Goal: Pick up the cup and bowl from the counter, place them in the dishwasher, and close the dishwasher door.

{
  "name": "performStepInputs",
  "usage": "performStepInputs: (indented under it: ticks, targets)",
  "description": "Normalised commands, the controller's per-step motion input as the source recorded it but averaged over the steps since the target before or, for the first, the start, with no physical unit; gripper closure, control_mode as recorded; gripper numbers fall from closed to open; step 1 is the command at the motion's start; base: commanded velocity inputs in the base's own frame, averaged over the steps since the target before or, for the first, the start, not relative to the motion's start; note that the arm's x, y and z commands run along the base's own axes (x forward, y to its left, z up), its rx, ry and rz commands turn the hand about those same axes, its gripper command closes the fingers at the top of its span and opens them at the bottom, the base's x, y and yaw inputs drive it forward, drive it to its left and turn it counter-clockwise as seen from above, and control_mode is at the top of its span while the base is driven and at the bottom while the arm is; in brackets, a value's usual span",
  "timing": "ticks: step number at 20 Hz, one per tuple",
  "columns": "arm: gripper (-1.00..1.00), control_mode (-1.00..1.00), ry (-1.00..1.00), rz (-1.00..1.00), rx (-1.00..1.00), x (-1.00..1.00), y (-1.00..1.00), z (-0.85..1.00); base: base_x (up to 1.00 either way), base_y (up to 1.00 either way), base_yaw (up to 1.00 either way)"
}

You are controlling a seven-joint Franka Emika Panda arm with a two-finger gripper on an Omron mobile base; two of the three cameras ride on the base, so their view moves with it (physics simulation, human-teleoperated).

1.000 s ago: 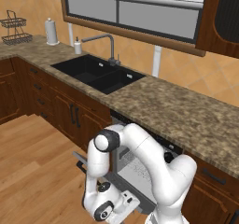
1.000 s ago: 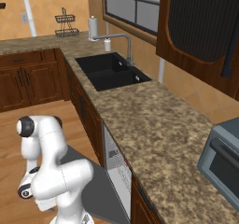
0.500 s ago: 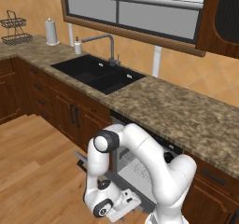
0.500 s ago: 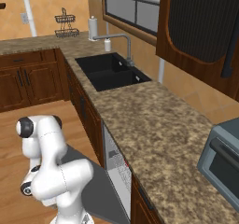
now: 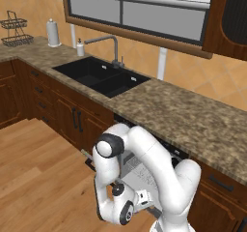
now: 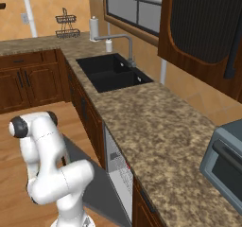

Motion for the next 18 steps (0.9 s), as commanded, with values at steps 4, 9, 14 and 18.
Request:
performStepInputs:
  ticks: [4,9,14,18]
  targets:
    - [-1.00,-1.00,-0.40,0.00,-0.45,1.00,-0.21,0.41,0.00,0.00,0.00]
    - [-1.00,-1.00,-0.35,0.00,-0.45,1.00,-0.27,0.13,0.00,0.00,0.00]
    - [-1.00,-1.00,-0.16,0.00,-0.51,1.00,-0.36,-0.61,0.00,0.00,0.00]
    - [-1.00,-1.00,-0.11,0.00,-0.53,1.00,-0.42,-0.93,0.00,0.00,0.00]
